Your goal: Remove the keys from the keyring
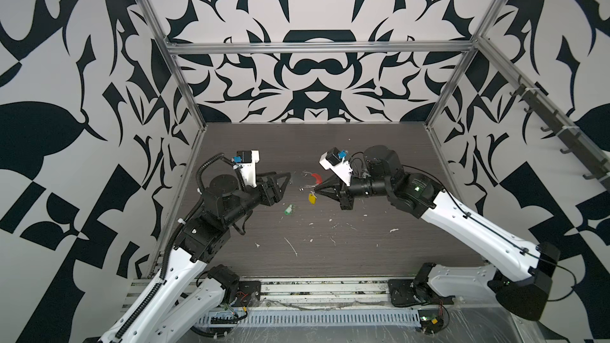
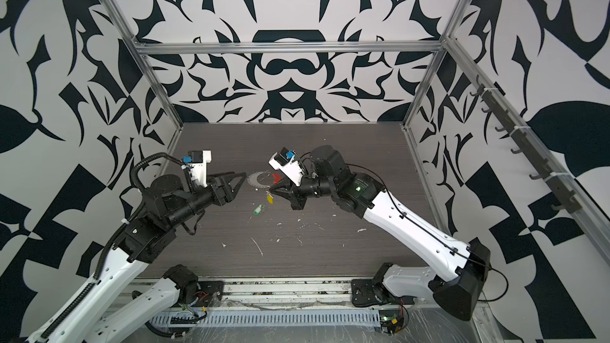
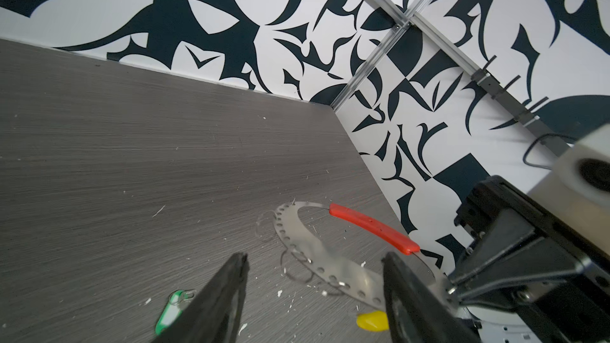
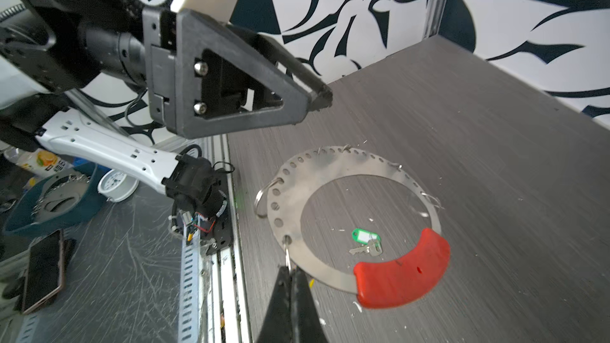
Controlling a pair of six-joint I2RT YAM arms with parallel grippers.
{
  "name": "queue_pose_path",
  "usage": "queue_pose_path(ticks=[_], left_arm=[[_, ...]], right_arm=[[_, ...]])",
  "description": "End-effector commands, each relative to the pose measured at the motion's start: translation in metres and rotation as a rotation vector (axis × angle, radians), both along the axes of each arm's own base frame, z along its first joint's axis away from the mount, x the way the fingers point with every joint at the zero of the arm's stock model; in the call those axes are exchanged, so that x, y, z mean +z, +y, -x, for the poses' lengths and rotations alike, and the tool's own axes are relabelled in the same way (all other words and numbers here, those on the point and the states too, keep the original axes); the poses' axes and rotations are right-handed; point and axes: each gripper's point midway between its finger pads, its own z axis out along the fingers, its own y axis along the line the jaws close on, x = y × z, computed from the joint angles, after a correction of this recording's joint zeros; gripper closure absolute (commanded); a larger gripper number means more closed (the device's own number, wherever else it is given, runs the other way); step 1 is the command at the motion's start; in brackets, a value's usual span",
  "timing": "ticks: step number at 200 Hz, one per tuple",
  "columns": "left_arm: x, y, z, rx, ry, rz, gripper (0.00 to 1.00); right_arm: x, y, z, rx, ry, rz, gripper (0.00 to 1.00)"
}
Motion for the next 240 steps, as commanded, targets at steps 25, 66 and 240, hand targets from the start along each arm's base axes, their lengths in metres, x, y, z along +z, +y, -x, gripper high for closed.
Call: queue_pose_path(ticks=[25, 66, 240], left_arm=[[-0.016, -0.018, 0.001, -0.098, 0.020, -0.006, 0.42], [-0.018, -0.050, 0.025, -0.329, 0.094, 0.062, 0.55], [0.012, -0.006, 0.027, -0.112, -0.072, 0.036, 0.56]], right_arm=[[0.005, -0.003, -0.001, 0.011, -0.010, 0.104, 1.00], [-0.005, -0.010, -0.027, -0.127, -0.057, 0.210, 1.00], [-0.003, 0.003, -0.038, -0.123, -0.526, 0.458, 1.00]])
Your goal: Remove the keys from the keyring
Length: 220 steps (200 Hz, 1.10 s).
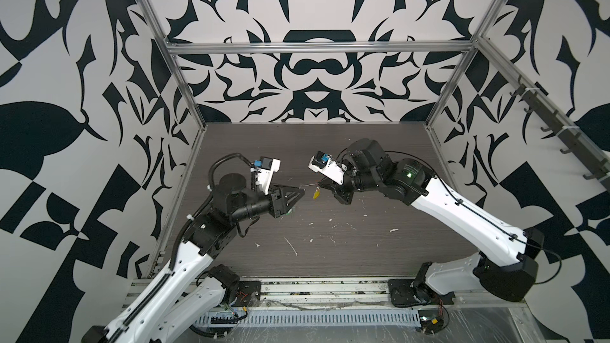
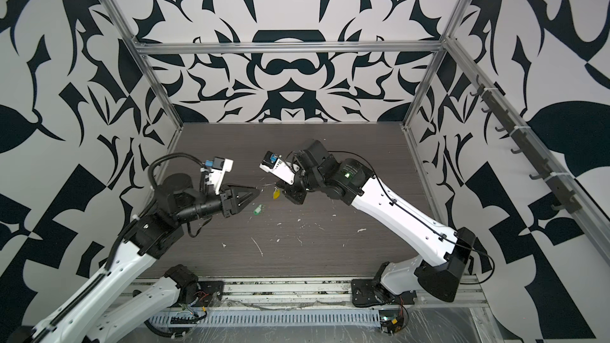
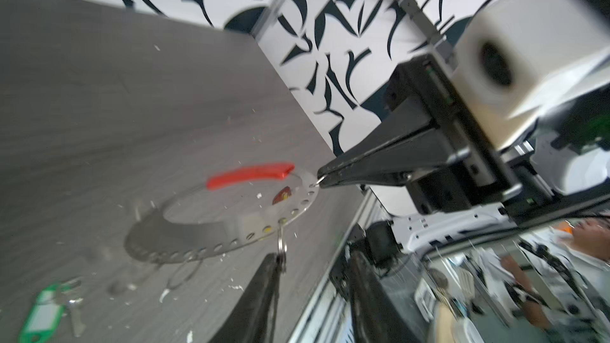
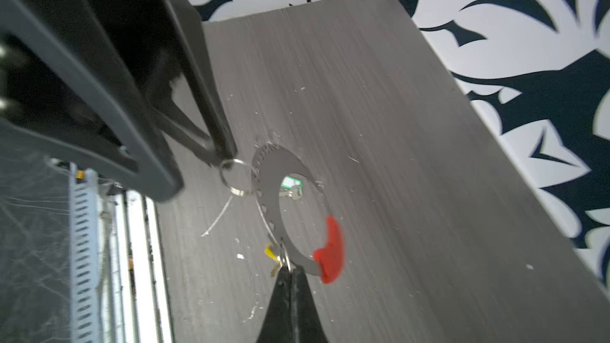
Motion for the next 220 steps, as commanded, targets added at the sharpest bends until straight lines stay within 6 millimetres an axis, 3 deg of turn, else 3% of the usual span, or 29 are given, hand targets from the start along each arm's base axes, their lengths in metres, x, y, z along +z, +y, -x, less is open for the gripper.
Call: queue_pose_path(ticks=[1, 19, 39, 46, 53, 60, 71, 106, 147, 167, 181, 195, 220], left_arm=[[0.014, 0.028, -0.016, 0.195, -0.107, -0.013, 0.56], [0.015, 0.027, -0.018, 0.197, -0.106, -0.021, 0.55], [0.010, 0.026, -0.023, 0.200, -0.094, -0.051, 0.55], [0.008, 0.025, -0.023, 0.198, -0.094, -0.051, 0.55], [0.007, 0.024, -0.023, 0.192, -0.094, -0.049, 0.55], [0.005, 0.022, -0.022, 0.181, -0.092, -0.046, 0.55], [-0.001, 0.023, -0.025, 0.191, -0.081, -0.065, 0.55], [-0.017, 0.015, -0.030, 0.165, -0.024, -0.098, 0.55], [-0.015, -0.016, -0.015, -0.035, 0.030, -0.020, 0.59], [-0.009, -0.014, -0.013, -0.026, 0.021, -0.005, 0.64], [0.006, -0.004, -0.010, 0.021, -0.039, 0.031, 0.61], [0.020, 0.004, -0.004, 0.041, -0.075, 0.050, 0.52], [0.028, 0.013, 0.000, 0.074, -0.093, 0.059, 0.39]], right_arm=[[0.016, 0.011, -0.009, -0.012, -0.229, 0.079, 1.00], [0.015, 0.025, 0.001, 0.036, -0.277, 0.074, 1.00], [0.018, 0.018, -0.025, -0.110, -0.421, 0.162, 1.00], [0.017, 0.022, -0.019, -0.079, -0.395, 0.142, 1.00], [0.020, 0.031, 0.001, 0.015, -0.332, 0.059, 1.00], [0.030, 0.037, 0.019, 0.095, -0.275, -0.052, 1.00], [0.049, 0.036, 0.030, 0.135, -0.193, -0.204, 1.00], [0.067, 0.017, 0.026, 0.151, -0.053, -0.370, 1.00], [0.069, 0.011, 0.016, 0.147, 0.013, -0.409, 1.00], [0.071, 0.006, 0.016, 0.166, 0.046, -0.417, 1.00], [0.070, 0.002, 0.014, 0.163, 0.057, -0.404, 1.00], [0.069, -0.001, 0.015, 0.160, 0.060, -0.390, 1.00], [0.064, -0.001, 0.014, 0.151, 0.071, -0.374, 1.00]])
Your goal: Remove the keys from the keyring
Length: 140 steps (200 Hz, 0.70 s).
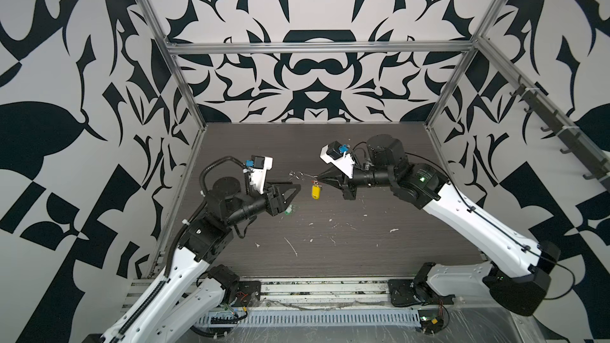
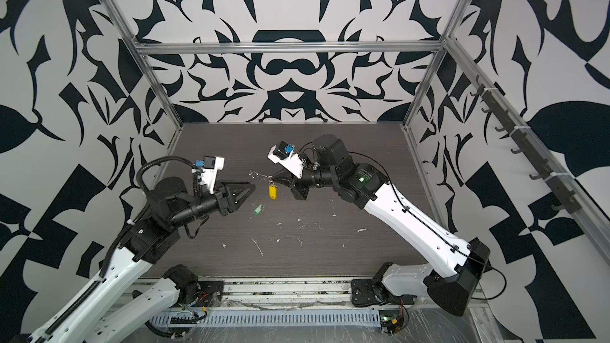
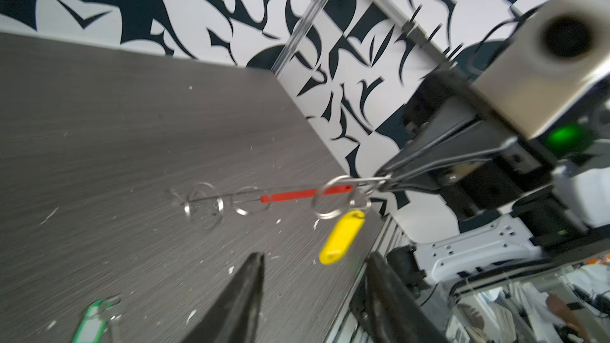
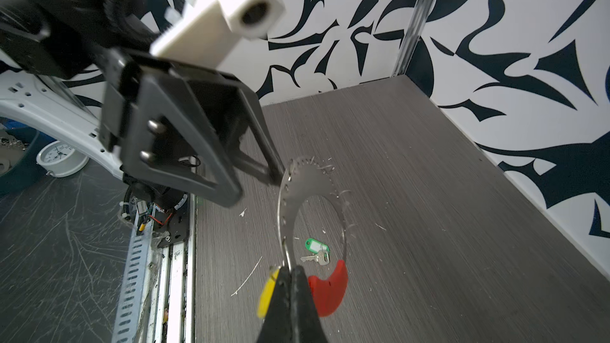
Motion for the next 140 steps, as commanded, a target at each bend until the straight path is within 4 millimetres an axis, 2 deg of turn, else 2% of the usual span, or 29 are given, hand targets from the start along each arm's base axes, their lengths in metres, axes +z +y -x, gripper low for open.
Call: queue_pose_path(ticks=[1, 17, 31, 48, 68, 91, 118, 140], left_arm=[[0.020, 0.008, 0.004, 0.034, -0.051, 0.037, 0.39], [0.025, 0.023, -0.005, 0.141, -0.081, 0.041, 0.35], [0.017, 0.040, -0.022, 0.278, -0.077, -0.011, 0.32], [0.016, 0.045, -0.037, 0.345, -0.101, -0.049, 0.31], [0.011, 0.037, -0.052, 0.344, -0.091, -0.092, 0.26], [-0.005, 0.021, -0.061, 0.296, -0.010, -0.130, 0.26], [-0.022, -0.003, -0.057, 0.166, 0.064, -0.156, 0.36], [-0.019, -0.009, -0.043, 0.092, 0.065, -0.116, 0.37]], right_arm=[[0.023, 0.000, 0.008, 0.034, -0.021, -0.047, 1.00], [0.021, 0.002, 0.010, 0.050, -0.006, -0.040, 1.00], [0.019, 0.004, 0.014, 0.085, 0.013, -0.035, 1.00], [0.018, 0.007, 0.024, 0.145, 0.047, -0.035, 1.00], [0.019, 0.009, 0.032, 0.195, 0.083, -0.039, 1.00], [0.022, 0.008, 0.033, 0.193, 0.079, -0.039, 1.00], [0.025, 0.006, 0.027, 0.160, 0.046, -0.031, 1.00], [0.022, 0.005, 0.017, 0.114, 0.038, -0.006, 1.00]])
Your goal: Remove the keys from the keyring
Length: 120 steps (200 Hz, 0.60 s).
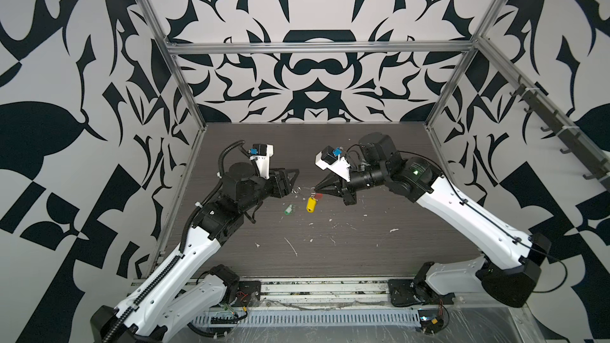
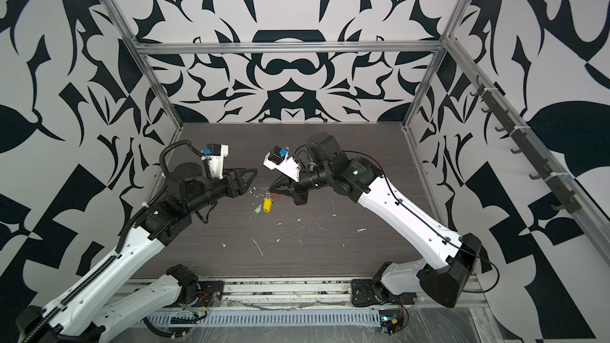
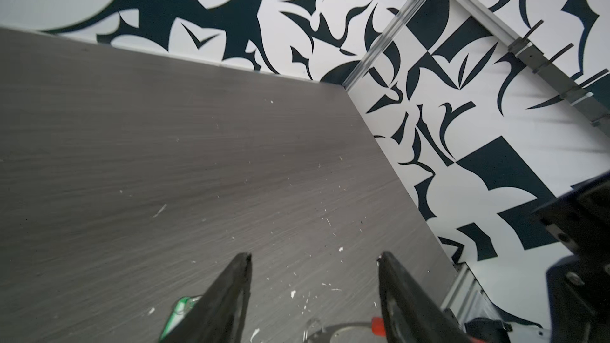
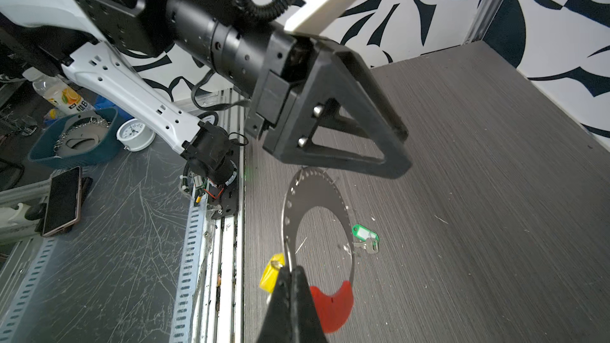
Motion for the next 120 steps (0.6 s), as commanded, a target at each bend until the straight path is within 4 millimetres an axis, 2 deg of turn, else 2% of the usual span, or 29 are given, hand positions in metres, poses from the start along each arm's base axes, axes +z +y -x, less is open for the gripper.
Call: queue_pose_path(ticks=[1, 27, 71, 120], left_arm=[[0.016, -0.011, 0.023, -0.120, -0.003, 0.057, 0.37], [0.023, -0.019, 0.041, -0.217, 0.007, 0.101, 0.39], [0.007, -0.034, 0.054, -0.285, 0.075, 0.076, 0.42], [0.011, -0.023, 0.059, -0.254, 0.054, 0.045, 0.40]], right_arm=[[0.032, -0.002, -0.007, -0.029, -0.096, -0.051, 1.00], [0.031, -0.001, -0.020, -0.087, -0.099, -0.032, 1.00], [0.032, 0.003, -0.029, -0.122, -0.081, -0.025, 1.00], [0.037, 0.004, -0.026, -0.098, -0.069, -0.018, 1.00]])
